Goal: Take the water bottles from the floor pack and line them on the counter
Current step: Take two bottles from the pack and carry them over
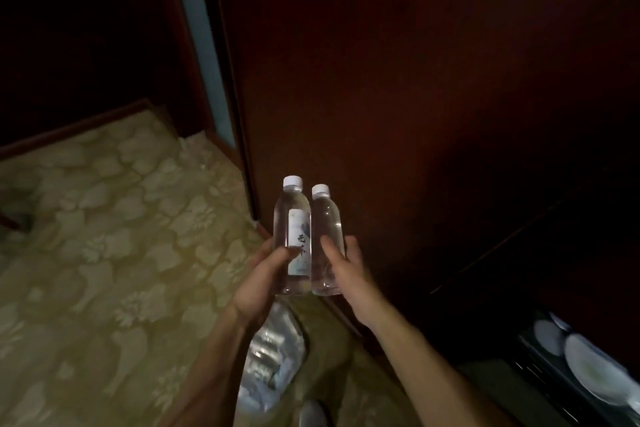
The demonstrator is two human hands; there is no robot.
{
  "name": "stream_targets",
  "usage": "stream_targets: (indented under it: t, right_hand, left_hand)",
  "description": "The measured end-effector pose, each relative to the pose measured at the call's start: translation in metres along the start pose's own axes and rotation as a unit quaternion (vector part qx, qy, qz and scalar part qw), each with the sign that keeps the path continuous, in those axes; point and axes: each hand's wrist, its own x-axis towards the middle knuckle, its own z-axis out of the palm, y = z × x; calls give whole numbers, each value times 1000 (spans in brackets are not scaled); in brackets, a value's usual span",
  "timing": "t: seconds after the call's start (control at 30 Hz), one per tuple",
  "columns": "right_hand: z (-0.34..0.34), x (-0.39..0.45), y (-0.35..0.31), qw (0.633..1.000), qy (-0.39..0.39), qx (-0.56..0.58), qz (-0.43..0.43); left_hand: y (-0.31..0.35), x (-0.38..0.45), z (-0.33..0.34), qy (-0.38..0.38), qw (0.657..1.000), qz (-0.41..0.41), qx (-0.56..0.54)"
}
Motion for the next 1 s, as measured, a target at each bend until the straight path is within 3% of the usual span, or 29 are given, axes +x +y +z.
stream_targets:
  t: [0.2,0.4,0.57,0.77,1.0]
  right_hand:
    - [-40,-87,-80,981,13,84,-172]
    - [-69,-154,-117,946,47,32,-320]
    - [-114,-206,-115,919,129,29,-372]
    - [-173,-260,-127,840,272,43,-467]
    - [-271,-300,-128,794,402,66,-452]
  left_hand:
    - [62,-33,53,-62,992,106,34]
    - [116,-74,108,-138,964,216,75]
    - [125,-107,166,-217,943,236,88]
    - [135,-139,246,-300,909,276,91]
    - [125,-151,353,-366,882,274,112]
